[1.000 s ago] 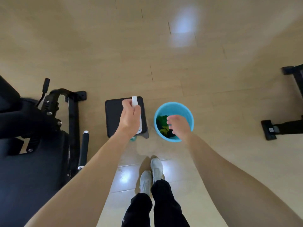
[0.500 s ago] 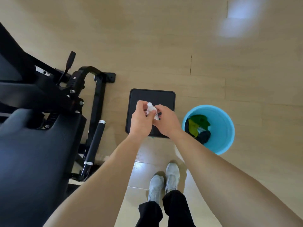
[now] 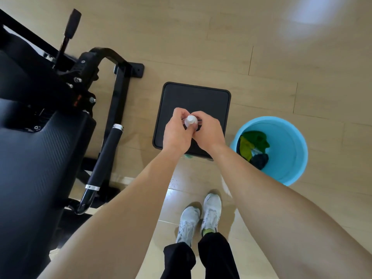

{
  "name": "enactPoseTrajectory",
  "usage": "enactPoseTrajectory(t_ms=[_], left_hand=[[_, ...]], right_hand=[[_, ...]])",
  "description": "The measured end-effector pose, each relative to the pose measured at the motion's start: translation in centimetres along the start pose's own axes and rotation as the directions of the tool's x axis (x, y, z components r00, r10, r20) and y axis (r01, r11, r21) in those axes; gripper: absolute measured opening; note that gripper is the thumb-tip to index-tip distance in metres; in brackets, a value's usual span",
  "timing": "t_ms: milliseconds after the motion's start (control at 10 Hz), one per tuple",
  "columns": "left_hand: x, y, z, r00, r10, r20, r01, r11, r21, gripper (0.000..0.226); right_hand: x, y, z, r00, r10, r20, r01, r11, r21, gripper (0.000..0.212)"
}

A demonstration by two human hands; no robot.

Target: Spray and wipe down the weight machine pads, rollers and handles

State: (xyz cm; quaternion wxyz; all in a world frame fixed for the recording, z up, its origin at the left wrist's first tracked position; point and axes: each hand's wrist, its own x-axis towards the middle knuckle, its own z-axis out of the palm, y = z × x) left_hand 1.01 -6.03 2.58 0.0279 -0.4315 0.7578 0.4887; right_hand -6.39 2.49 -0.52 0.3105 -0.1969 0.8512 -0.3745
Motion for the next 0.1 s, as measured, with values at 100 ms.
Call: enactPoseTrajectory(t_ms=[100], left_hand=[[0.43,-0.02,0.15,1.000,-0.008,-0.001,0.008,1.000,-0.006,0.023]], right_hand=[[0.13,-0.22,0.06,1.000,0.004,-0.002,-0.004,1.000,-0.008,0.029]])
